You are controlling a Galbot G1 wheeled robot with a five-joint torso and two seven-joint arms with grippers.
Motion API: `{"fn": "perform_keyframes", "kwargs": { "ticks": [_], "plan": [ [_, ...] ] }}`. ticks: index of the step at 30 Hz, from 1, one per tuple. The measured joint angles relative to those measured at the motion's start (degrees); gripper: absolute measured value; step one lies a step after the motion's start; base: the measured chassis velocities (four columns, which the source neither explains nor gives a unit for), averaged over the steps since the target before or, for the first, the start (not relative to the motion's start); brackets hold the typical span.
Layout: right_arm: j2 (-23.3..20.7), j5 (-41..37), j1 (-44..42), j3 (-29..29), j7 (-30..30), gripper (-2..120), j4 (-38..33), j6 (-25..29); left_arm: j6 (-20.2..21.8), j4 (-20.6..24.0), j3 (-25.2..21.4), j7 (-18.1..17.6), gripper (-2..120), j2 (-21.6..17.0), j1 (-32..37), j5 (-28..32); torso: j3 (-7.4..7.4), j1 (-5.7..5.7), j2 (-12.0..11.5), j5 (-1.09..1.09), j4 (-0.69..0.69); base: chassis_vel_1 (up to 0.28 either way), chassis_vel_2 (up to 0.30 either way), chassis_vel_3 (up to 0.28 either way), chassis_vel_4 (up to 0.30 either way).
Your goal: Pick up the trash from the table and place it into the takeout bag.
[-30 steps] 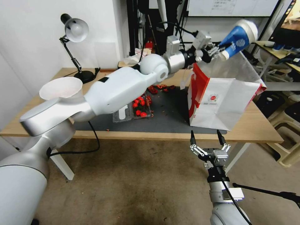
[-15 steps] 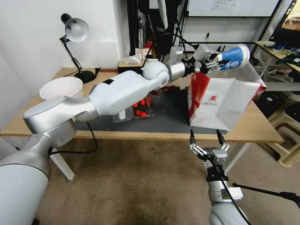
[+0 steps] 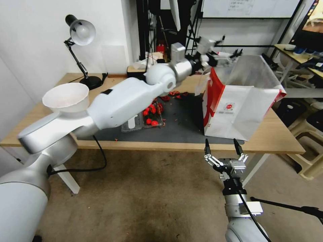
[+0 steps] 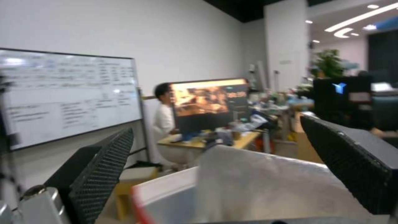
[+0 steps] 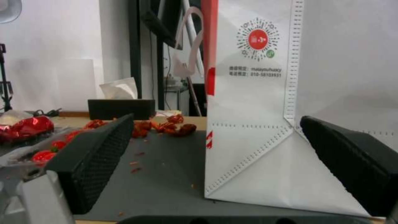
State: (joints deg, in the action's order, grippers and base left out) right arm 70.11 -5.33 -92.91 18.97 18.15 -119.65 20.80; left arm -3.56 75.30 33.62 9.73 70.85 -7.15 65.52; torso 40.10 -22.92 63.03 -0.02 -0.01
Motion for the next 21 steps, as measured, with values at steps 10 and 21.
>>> {"fn": "perform_keyframes", "kwargs": {
  "ticks": [10, 21],
  "plan": [
    [0.07, 0.22, 0.05, -0.37, 0.00, 100, -0.39, -0.71, 1.43, 7.05, -9.46, -6.17, 100, -10.55, 9.86, -2.88, 0.00, 0.01, 0.00, -0.01, 0.02, 0.000, 0.000, 0.000, 0.000],
    [0.01, 0.58, 0.29, -0.94, -0.04, 100, -0.59, -1.44, 3.82, 16.14, -25.47, -10.23, 100, -18.04, 26.14, -6.09, 0.00, 0.00, 0.00, -0.01, 0.02, 0.000, 0.000, 0.000, 0.000]
  ]
}}
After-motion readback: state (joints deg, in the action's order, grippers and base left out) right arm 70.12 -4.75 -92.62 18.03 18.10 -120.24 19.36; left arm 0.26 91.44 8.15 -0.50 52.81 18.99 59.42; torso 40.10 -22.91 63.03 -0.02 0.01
